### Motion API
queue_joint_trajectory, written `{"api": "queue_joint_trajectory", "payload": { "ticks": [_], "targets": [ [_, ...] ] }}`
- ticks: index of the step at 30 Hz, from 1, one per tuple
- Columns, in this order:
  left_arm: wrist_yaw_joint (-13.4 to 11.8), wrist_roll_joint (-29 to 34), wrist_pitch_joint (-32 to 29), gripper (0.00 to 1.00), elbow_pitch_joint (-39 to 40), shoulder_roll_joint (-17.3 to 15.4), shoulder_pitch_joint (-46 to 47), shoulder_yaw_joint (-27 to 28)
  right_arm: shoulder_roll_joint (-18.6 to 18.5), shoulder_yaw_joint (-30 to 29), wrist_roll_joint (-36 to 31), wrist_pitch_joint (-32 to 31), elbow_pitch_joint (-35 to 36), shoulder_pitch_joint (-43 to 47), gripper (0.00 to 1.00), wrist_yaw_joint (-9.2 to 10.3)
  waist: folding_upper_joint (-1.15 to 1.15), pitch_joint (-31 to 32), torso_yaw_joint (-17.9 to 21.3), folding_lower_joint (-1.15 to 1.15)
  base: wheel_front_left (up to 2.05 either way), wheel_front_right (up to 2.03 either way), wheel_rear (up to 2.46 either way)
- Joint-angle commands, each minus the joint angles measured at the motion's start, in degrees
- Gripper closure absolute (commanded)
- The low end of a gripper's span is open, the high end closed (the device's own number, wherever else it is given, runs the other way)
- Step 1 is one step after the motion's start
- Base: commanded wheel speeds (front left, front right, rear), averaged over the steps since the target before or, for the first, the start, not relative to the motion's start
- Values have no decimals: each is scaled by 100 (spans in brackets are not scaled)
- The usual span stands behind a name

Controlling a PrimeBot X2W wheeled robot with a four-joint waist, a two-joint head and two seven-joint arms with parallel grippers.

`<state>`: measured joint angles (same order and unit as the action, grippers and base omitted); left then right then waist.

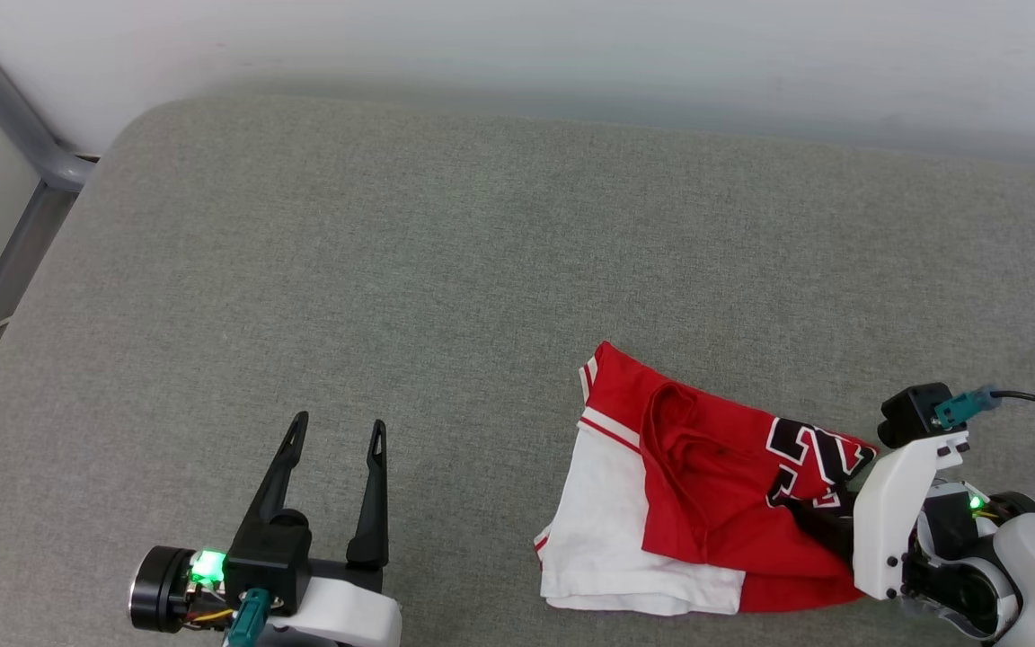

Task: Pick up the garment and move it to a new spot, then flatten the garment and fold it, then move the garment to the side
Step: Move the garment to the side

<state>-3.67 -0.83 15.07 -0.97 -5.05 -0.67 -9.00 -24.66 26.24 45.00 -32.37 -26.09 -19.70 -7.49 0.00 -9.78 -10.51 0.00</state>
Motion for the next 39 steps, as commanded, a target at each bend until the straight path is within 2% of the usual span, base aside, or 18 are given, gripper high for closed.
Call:
{"api": "queue_joint_trajectory", "payload": {
  "ticks": [1, 12, 17, 23, 31, 39],
  "targets": [
    [8, -9, 13, 0, -5, 5, 87, -11, 224, 274, 73, 35, -182, 172, 100, 1, 0, -2, 2, 0, 0, 0, 0],
    [-36, -21, 13, 0, -20, 20, -105, 65, -403, 367, -32, 1172, 451, -349, 100, 3, 0, 250, 234, 0, 0, 0, 0],
    [-50, -48, 13, 0, 32, -1, -189, 138, -751, 472, -245, 1344, 931, -508, 100, 3, 0, 354, 578, 0, 0, 0, 0],
    [-79, -31, 12, 0, 144, -8, -216, 220, -1096, 383, -362, 1273, 1404, -641, 100, 3, 0, 331, 1179, 0, 0, 0, 0],
    [-118, 28, 12, 0, 440, -116, -101, 363, -1362, -72, -337, 1172, 1568, -817, 100, 3, 0, -39, 1976, 0, 0, 0, 0],
    [-37, 168, 12, 0, 646, -295, 344, 280, -1714, -846, -488, 1298, 1221, -993, 100, 3, 0, -724, 2117, 0, 0, 0, 0]
  ]
}}
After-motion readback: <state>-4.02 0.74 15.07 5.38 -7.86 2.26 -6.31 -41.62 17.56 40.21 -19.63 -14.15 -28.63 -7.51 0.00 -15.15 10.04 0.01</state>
